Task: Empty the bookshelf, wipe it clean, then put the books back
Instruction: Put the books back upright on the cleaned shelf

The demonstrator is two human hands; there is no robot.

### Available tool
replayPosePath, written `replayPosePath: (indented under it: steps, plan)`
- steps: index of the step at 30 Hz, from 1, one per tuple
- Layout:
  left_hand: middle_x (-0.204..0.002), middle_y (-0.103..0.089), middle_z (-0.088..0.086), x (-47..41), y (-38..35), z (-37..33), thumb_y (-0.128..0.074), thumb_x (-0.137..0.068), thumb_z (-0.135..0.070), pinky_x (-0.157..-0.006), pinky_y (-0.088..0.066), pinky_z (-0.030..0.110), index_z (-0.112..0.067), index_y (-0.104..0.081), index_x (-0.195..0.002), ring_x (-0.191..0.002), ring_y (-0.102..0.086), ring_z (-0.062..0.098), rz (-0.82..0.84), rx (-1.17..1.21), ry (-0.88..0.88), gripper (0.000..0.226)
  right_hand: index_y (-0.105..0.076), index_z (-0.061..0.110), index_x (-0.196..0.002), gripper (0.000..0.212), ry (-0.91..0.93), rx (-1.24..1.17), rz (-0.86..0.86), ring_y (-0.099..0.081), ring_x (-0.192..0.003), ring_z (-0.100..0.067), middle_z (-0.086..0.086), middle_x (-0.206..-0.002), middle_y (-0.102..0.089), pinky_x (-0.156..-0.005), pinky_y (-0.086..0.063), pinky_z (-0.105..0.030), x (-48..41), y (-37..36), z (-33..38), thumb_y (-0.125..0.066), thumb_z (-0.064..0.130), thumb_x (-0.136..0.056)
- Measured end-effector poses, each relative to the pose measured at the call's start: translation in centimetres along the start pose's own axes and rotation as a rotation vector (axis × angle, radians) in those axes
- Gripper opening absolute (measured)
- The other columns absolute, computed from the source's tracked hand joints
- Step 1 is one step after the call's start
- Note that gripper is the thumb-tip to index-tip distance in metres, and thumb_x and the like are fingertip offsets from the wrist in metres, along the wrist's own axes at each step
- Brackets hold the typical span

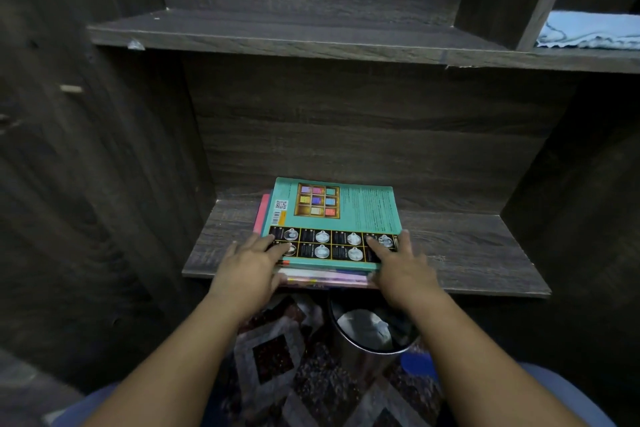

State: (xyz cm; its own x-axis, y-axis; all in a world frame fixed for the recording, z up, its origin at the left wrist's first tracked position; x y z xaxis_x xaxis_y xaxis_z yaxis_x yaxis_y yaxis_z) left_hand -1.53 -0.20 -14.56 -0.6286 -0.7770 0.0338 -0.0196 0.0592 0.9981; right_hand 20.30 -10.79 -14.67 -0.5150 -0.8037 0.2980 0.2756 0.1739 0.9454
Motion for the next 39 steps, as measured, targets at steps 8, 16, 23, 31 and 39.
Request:
replayPosePath:
  steps: [8,16,23,31,39]
  plan:
    - [-0.144,-0.043,0.003,-1.9,-0.1,-3.1,-0.054,-0.094,-0.043,-0.099,-0.043,0.036,-0.027,-0.037,-0.144,-0.127,-0.046,0.024,-0.074,0.017,-0.077,0.055,-0.031,0.038,-0.149,0.062,-0.003,-0.074,-0.154,-0.038,-0.12,-0.035,-0.009,-0.143,-0.032,-0.104,-0.036,-0.041,0.2,0.8,0.2,-0.05,0.013,-0.096]
    - [-0.119,-0.06,-0.003,-2.6,0.9,-5.8,-0.064,-0.088,-0.034,-0.073,-0.054,0.036,-0.021,-0.055,-0.126,-0.095,-0.065,0.023,-0.339,0.157,-0.171,0.041,-0.059,0.017,-0.132,0.04,0.27,-0.246,-0.622,-0.037,-0.117,-0.029,-0.008,-0.134,-0.048,-0.094,-0.048,-0.04,1.6,3.6,1.2,-0.056,0.006,-0.094]
    - [-0.133,-0.055,-0.001,-3.0,3.0,-5.9,-0.051,-0.095,-0.031,-0.084,-0.05,0.036,-0.027,-0.039,-0.145,-0.104,-0.062,0.023,-0.458,0.058,-0.113,0.051,-0.062,0.007,-0.128,0.051,0.593,-0.415,-0.906,-0.056,-0.115,-0.031,-0.016,-0.129,-0.058,-0.096,-0.049,-0.035,2.2,4.1,2.0,-0.071,-0.007,-0.08]
    - [-0.101,-0.072,0.008,-2.7,2.6,-3.9,-0.07,-0.071,-0.006,-0.056,-0.058,0.039,-0.011,-0.062,-0.124,-0.069,-0.07,0.029,-0.615,0.353,-0.096,0.054,-0.001,0.03,-0.155,0.083,0.344,-0.591,-0.405,-0.03,-0.141,-0.02,0.001,-0.158,-0.022,-0.106,-0.033,-0.031,2.2,2.3,2.5,-0.057,0.018,-0.094]
    - [-0.109,-0.066,0.022,-0.9,3.7,1.2,-0.055,-0.089,-0.001,-0.07,-0.043,0.032,-0.014,-0.044,-0.138,-0.091,-0.062,0.041,-0.831,0.705,0.369,0.052,-0.032,0.028,-0.149,0.06,0.435,-0.019,-0.088,-0.029,-0.133,-0.024,0.0,-0.149,-0.033,-0.109,-0.03,-0.036,1.0,-1.1,4.8,-0.052,0.034,-0.092]
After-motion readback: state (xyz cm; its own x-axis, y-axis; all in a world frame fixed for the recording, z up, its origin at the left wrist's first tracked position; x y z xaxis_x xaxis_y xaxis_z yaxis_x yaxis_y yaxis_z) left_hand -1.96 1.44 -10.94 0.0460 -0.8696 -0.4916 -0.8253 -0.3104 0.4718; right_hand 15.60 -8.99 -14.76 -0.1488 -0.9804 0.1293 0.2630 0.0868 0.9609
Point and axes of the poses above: each hand's wrist, its own x-axis away from the middle knuckle, its own y-axis out of the back of the hand, z = x × y, the point moved 2 cm from there along -x, towards the middle knuckle
